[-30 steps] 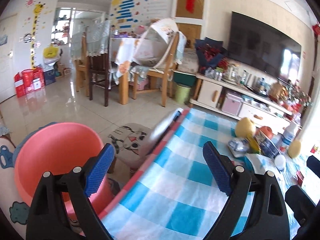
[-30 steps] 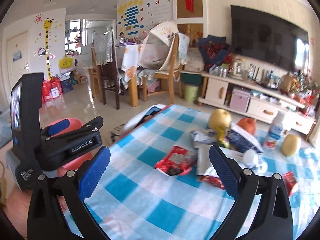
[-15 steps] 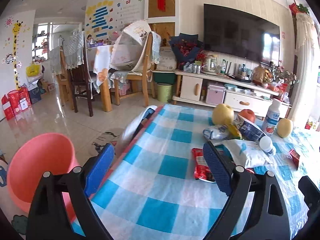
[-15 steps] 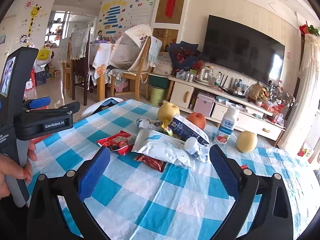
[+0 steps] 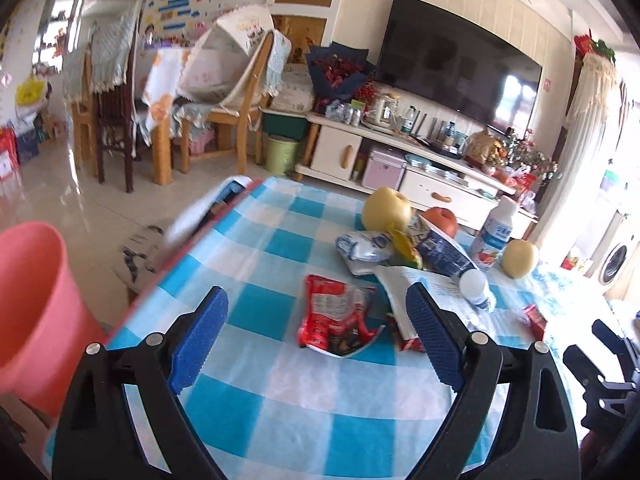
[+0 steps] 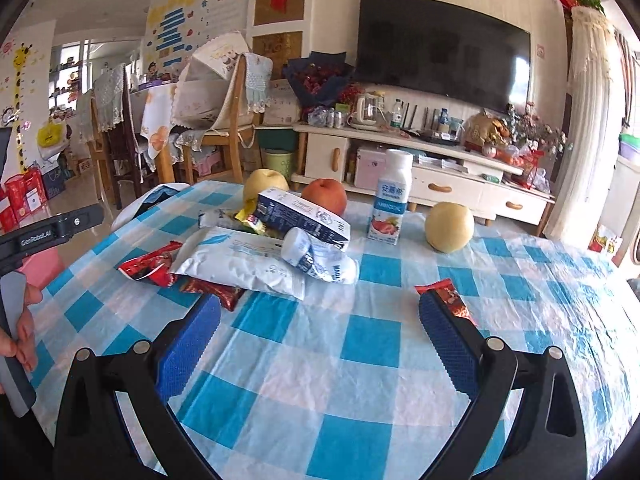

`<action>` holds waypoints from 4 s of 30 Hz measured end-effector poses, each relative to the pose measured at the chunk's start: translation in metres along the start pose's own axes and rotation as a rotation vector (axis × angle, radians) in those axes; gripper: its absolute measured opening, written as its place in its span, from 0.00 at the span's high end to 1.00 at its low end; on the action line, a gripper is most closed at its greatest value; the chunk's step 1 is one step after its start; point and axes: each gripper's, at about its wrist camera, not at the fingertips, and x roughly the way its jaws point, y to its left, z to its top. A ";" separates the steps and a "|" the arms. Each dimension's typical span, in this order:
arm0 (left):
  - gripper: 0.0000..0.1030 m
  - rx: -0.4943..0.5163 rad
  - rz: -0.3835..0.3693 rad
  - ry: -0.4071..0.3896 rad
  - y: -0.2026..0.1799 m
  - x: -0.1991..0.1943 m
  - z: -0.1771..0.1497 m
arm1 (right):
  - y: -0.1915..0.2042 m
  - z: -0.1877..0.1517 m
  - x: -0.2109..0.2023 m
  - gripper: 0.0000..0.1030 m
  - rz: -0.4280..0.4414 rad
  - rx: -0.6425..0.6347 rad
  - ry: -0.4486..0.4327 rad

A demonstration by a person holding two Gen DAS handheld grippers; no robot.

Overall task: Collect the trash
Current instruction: 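Return both tools from the pink bucket to the table, then grasp the white plastic bottle with the left tool while the right tool grasps the red snack packet, then carry the bottle and red packet to the pink bucket and release both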

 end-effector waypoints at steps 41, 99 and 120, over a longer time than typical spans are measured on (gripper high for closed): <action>0.12 0.755 -0.278 0.339 -0.212 0.151 -0.017 | -0.154 -0.017 0.134 0.05 0.088 0.156 0.369; 0.44 0.434 -0.271 0.267 -0.164 0.051 -0.045 | -0.147 -0.004 0.095 0.62 0.085 0.172 0.297; 0.44 0.217 -0.253 0.171 -0.063 0.006 -0.040 | -0.050 0.004 0.051 0.63 0.227 0.109 0.228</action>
